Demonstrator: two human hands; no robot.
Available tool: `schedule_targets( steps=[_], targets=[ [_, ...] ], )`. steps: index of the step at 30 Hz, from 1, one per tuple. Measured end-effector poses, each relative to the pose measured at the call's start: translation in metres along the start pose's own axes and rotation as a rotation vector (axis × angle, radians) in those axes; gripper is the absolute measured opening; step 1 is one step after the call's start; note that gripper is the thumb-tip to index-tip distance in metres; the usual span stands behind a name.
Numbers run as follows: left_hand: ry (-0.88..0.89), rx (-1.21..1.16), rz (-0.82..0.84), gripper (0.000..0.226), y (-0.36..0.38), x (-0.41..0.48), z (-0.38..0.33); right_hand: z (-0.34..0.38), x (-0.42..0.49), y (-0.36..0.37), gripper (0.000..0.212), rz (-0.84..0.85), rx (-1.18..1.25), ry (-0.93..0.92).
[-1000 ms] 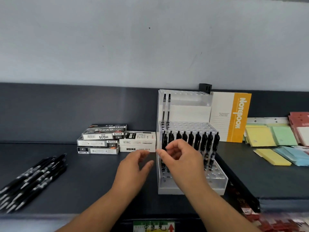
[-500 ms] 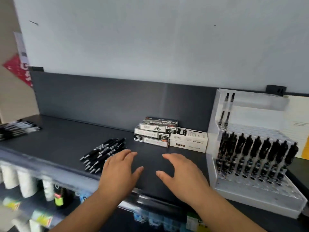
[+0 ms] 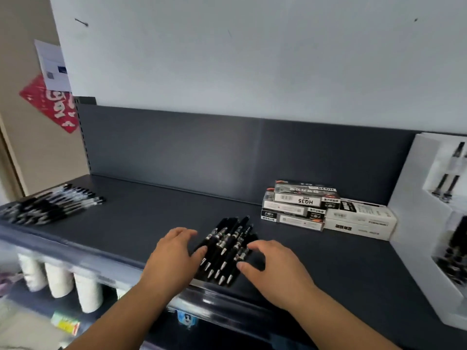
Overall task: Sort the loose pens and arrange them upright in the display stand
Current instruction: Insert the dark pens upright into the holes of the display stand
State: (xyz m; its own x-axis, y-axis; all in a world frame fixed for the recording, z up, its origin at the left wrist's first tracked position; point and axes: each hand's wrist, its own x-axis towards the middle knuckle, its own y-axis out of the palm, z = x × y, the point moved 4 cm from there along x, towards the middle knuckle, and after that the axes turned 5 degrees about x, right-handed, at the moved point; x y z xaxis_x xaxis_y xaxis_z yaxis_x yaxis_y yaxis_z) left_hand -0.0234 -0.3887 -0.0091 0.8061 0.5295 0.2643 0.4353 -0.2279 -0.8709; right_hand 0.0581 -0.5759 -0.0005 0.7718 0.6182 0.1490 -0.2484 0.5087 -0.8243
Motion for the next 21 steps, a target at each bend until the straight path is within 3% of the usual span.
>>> schedule_targets(
  steps=[5, 11, 14, 21],
  targets=[
    [0.004, -0.123, 0.128, 0.045, 0.007, 0.026, 0.007, 0.013, 0.016, 0.011, 0.057, -0.073, 0.002, 0.098],
    [0.054, -0.05, 0.313, 0.045, 0.014, 0.051, -0.004, 0.024, 0.03, 0.014, 0.06, -0.075, -0.107, 0.261],
    [0.038, -0.052, 0.344, 0.032, 0.015, 0.057, -0.005, 0.023, 0.034, 0.014, 0.057, -0.076, -0.058, 0.328],
    [0.049, -0.078, 0.4, 0.035, 0.019, 0.064, -0.001, 0.025, 0.033, 0.012, 0.061, -0.121, 0.023, 0.398]
  ],
)
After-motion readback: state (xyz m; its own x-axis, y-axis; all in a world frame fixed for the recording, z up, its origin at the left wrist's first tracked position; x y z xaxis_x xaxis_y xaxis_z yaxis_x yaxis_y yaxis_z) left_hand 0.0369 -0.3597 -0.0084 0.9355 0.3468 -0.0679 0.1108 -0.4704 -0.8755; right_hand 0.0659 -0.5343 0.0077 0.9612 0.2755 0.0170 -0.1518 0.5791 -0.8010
